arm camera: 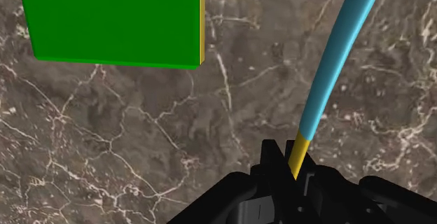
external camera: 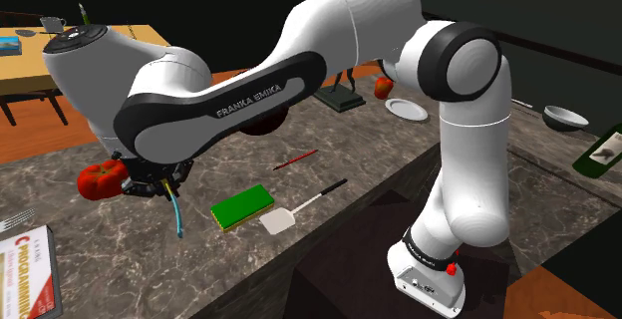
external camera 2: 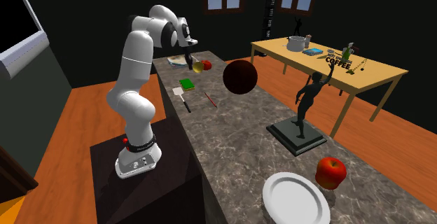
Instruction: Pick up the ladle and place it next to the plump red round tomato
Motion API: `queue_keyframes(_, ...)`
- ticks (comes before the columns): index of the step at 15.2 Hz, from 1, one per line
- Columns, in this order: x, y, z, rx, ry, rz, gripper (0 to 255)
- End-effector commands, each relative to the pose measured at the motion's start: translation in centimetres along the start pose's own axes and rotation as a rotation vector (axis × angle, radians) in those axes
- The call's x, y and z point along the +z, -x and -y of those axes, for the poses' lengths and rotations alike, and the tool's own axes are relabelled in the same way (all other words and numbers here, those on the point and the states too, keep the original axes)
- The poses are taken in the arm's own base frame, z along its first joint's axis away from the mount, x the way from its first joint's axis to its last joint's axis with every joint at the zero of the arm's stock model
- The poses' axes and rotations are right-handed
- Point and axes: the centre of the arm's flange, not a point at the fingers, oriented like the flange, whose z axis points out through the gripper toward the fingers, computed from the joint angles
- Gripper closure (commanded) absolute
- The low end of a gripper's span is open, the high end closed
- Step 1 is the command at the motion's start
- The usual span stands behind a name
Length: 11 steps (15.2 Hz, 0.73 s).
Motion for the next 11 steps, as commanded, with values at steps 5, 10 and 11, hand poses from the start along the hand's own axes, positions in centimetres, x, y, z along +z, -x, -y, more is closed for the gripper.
queue_keyframes(5, 3.2, 0.3, 0.5, 0.000, 0.000, 0.000, 255)
queue_keyframes(10, 5.0, 0.4, 0.8, 0.000, 0.000, 0.000, 255)
queue_keyframes(11, 5.0, 0.4, 0.8, 0.000, 0.000, 0.000, 255)
